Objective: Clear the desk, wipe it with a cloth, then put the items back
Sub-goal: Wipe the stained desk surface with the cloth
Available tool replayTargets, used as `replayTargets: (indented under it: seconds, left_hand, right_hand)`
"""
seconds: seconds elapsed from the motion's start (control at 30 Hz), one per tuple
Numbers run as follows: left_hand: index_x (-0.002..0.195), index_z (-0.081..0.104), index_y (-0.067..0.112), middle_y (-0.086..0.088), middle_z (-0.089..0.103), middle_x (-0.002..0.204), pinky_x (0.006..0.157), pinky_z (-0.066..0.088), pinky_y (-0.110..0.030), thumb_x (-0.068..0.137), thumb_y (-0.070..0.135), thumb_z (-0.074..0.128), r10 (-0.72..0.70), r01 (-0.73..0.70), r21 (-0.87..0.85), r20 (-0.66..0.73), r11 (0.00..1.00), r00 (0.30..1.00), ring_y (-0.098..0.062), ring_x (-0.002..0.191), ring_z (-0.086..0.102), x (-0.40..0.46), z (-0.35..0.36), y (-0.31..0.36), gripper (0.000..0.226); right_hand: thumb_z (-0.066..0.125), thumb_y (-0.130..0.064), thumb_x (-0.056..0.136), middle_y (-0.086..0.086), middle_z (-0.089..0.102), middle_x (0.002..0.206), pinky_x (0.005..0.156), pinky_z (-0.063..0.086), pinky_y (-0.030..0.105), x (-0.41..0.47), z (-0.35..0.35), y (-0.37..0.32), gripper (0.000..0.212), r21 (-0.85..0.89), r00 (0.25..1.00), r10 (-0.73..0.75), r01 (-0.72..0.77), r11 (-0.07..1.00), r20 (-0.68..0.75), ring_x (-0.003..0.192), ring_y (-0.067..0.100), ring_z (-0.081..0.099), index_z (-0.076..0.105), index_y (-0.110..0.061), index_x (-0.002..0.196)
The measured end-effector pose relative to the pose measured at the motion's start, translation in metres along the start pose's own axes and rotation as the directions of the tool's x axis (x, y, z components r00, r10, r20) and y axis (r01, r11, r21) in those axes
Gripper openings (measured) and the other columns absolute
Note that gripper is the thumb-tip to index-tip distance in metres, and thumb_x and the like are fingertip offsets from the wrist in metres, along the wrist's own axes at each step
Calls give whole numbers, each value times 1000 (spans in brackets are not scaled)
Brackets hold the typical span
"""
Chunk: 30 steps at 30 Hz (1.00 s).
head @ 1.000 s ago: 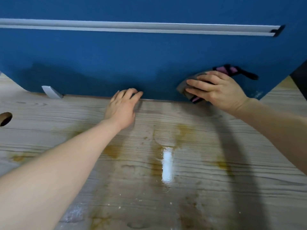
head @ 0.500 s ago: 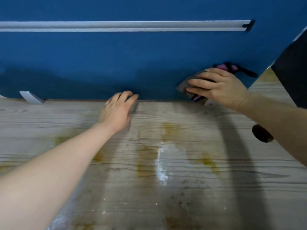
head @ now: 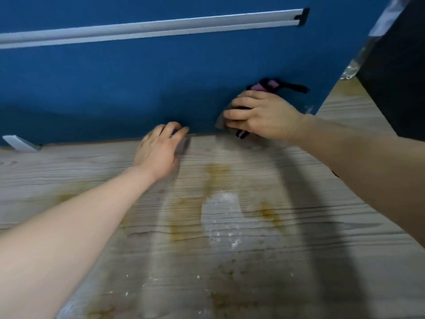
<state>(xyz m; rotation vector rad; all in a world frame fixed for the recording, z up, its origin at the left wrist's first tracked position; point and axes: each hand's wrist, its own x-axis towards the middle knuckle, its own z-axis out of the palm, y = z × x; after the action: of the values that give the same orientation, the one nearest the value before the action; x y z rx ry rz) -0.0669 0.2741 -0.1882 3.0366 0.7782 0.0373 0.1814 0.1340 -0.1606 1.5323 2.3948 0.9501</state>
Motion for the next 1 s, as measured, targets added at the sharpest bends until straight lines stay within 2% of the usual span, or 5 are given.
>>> replayTargets:
  seconds: [0.17,0.4,0.67,0.83,1.0]
  left_hand:
    - [146,29,21,-1,33,144,105,30,-39,83,8,55,60,-60,-38,-10,997,998,-26,130,31,11,6,28,70]
    - [145,31,21,-3,35,142,103,32,-39,83,11,57,115,-115,-12,-11,993,993,-27,127,33,27,6,52,68]
    - [144,32,23,-1,37,142,100,31,-38,86,15,52,138,-137,22,-55,990,989,-27,125,36,38,17,78,62]
    - [145,29,23,0,33,144,100,34,-37,86,16,52,162,-163,-22,-31,986,986,-25,128,32,40,23,85,64]
    - [145,29,22,-1,32,144,100,34,-36,85,13,51,180,-183,-89,-40,979,983,-24,128,32,48,25,102,65]
  right_hand:
    - [22,-13,103,6,69,106,83,53,42,-70,-8,10,52,7,987,150,-150,989,-52,96,30,63,74,-13,94]
    - [33,-18,104,-1,71,103,81,37,32,-25,-1,12,42,-42,911,207,-237,971,-356,98,22,45,74,-25,96]
    - [39,-30,100,-1,59,112,82,30,36,-104,9,0,38,147,766,607,-589,794,-211,99,22,41,75,-21,92]
    - [20,-49,78,5,57,118,86,31,28,-115,25,-35,66,351,388,854,-898,266,346,108,16,37,68,-13,107]
    - [36,-51,80,3,57,111,75,34,12,-108,17,-28,49,506,181,950,-862,28,256,94,1,37,67,-18,100]
